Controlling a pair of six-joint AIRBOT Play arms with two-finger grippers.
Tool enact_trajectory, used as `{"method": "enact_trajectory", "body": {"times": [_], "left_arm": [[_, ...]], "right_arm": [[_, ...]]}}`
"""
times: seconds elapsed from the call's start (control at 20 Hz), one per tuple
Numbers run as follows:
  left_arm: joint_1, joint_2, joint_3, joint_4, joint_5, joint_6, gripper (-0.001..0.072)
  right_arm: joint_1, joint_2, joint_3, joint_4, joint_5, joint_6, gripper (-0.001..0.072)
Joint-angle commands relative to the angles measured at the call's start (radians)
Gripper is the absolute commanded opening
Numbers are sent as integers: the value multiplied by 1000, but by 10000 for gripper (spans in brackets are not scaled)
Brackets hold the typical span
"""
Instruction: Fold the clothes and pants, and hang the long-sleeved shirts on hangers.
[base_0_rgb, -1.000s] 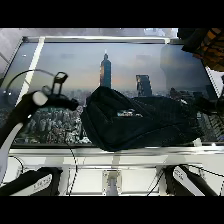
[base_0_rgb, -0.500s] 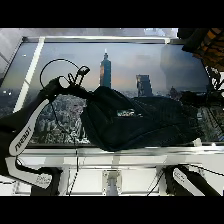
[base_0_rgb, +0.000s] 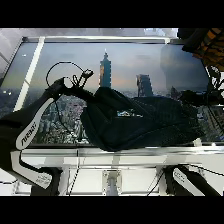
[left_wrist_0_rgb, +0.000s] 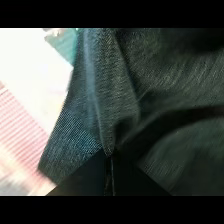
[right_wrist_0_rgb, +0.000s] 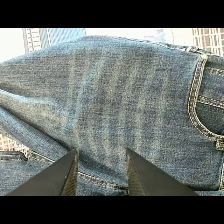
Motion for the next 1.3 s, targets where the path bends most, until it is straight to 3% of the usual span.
{"method": "enact_trajectory", "body": {"times": [0.0, 0.15, 0.4, 0.5, 0.6, 0.75, 0.85, 0.9, 0.95, 1.0, 1.1, 1.15, 1.25], "left_arm": [[3, 79, 69, 385, -131, -145, 14], [2, 225, 158, 706, -184, -206, 14], [3, 406, 310, 942, -185, -198, 13], [5, 436, 317, 970, -220, -159, 14], [5, 425, 315, 963, -350, -130, 14], [24, 356, 289, 938, -575, -131, 15], [55, 293, 252, 932, -652, -180, 15], [76, 262, 230, 932, -659, -220, 15], [97, 237, 206, 932, -658, -253, 15], [119, 210, 180, 931, -658, -277, 15], [163, 176, 132, 883, -658, -289, 16], [181, 168, 111, 848, -658, -288, 72], [209, 168, 95, 803, -655, -289, 329]], "right_arm": [[1, 0, 0, 0, -1, 0, 341], [1, 0, 1, 0, 0, 0, 340], [1, 0, 0, 1, 2, 0, 341], [1, 0, 1, 1, 1, 0, 340], [1, 0, 0, 1, 1, 0, 341], [1, -5, 0, 0, -8, 0, 342], [2, -30, 0, 2, -29, -1, 345], [2, -51, 0, 8, -35, -5, 375], [2, -78, 1, 19, -45, -20, 521], [2, -107, 1, 30, -60, -27, 591], [2, -176, 1, 42, -126, -34, 590], [8, -213, 1, 58, -162, -49, 590], [58, -305, 15, 62, -251, -66, 581]]}}
